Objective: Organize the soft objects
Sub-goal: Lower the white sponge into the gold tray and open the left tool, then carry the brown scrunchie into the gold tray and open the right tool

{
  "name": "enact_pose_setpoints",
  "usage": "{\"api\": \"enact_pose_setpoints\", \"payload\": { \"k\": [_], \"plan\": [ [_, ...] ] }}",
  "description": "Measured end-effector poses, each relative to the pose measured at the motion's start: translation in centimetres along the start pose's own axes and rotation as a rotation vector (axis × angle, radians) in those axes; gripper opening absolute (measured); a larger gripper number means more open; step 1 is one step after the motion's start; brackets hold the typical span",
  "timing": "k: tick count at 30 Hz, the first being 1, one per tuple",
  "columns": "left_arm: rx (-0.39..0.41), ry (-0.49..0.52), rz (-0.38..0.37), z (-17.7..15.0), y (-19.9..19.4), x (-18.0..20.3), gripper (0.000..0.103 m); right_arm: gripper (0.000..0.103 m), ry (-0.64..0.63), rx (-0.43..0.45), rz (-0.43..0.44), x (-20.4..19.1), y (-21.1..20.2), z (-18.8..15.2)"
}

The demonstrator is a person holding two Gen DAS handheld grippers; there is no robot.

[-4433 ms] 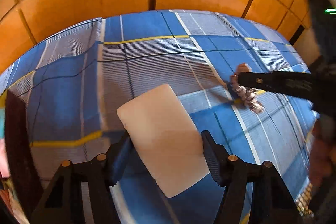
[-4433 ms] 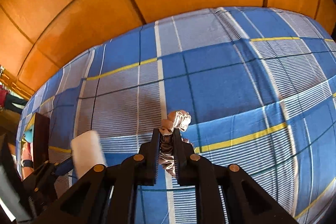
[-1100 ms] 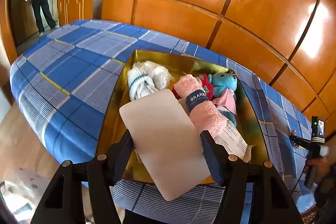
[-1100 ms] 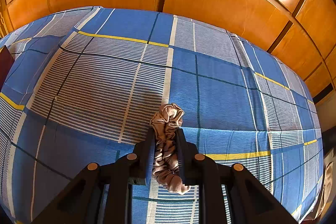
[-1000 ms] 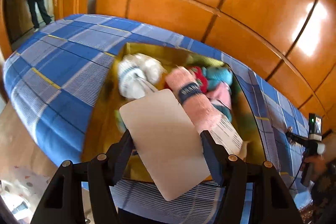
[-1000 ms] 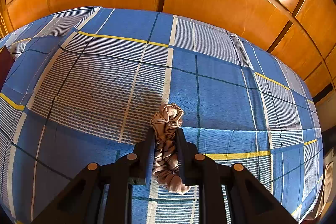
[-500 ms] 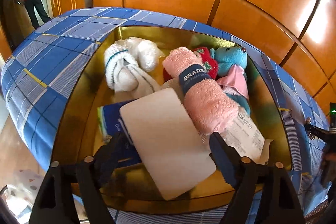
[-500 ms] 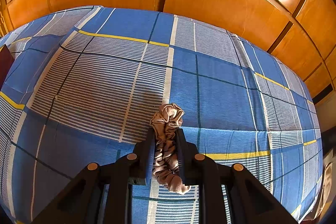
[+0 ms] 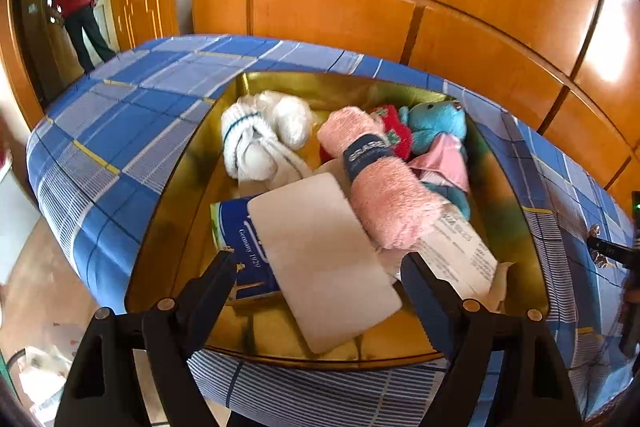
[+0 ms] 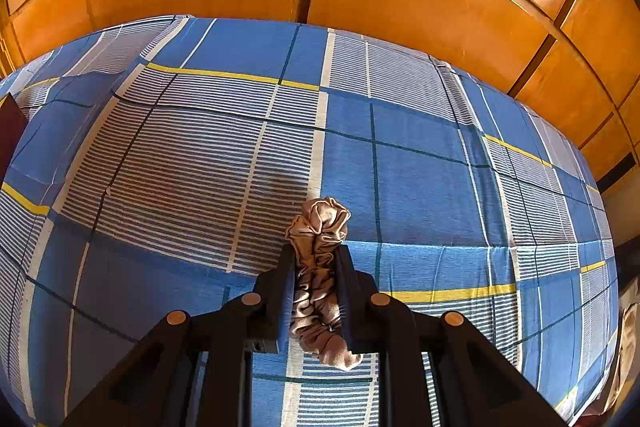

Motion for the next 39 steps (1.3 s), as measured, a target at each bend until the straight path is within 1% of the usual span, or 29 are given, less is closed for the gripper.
{"api": "enact_pose_setpoints", "payload": {
  "k": [3, 8, 15, 21, 24, 26, 28, 31, 34, 37, 39],
  "plan": [
    [0.029, 0.035, 0.003, -0.2, -0.8, 0.5, 0.085, 0.018, 0.005, -0.002, 0.007, 0.2, 0.1, 0.0],
    [0.054, 0.045, -0.010, -0.5, -1.8, 0.2, 0.085, 0.018, -0.010, -0.008, -0.005, 0.1, 0.2, 0.1],
    [0.059, 0.016, -0.026, -0.8, -2.3, -0.7, 0.085, 0.018, -0.042, -0.014, -0.070, -1.0, 0.0, 0.2],
    [0.063, 0.011, -0.033, -0.8, -2.6, -1.0, 0.085, 0.018, -0.057, -0.052, -0.088, -1.3, -0.2, 0.5],
    [0.074, 0.016, -0.036, -0.7, -2.9, -0.9, 0.085, 0.018, -0.018, -0.029, -0.047, -1.3, -1.1, 0.5],
    [0.075, 0.010, -0.040, -0.7, -2.9, -1.0, 0.085, 0.018, -0.011, -0.036, -0.021, -1.6, -1.2, 0.1],
    [0.068, 0.013, -0.042, -0.8, -2.8, -0.9, 0.085, 0.018, -0.005, -0.039, -0.015, -2.0, -1.3, -0.3],
    [0.074, 0.014, -0.044, -0.9, -3.0, -1.0, 0.085, 0.018, 0.042, -0.021, 0.056, -2.3, -2.2, -0.5],
    [0.070, 0.010, -0.050, -1.0, -3.1, -1.1, 0.085, 0.017, 0.052, 0.002, 0.092, -3.0, -3.2, -0.4],
    [0.067, 0.007, -0.050, -1.1, -3.2, -1.2, 0.085, 0.017, 0.031, 0.046, 0.136, -4.7, -5.0, 0.2],
    [0.065, 0.002, -0.047, -1.2, -3.2, -1.3, 0.085, 0.017, 0.012, 0.078, 0.189, -6.4, -6.4, 0.6]
  ]
}}
Point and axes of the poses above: each gripper's, at about its wrist camera, not at the fingertips, and y roughly the way its jaws point, x to its right, z to its top, the point moved 3 cm from there along y, roughly the way its jaws point, and after that the axes turned 10 degrees about -y, right-handed, at the moved point
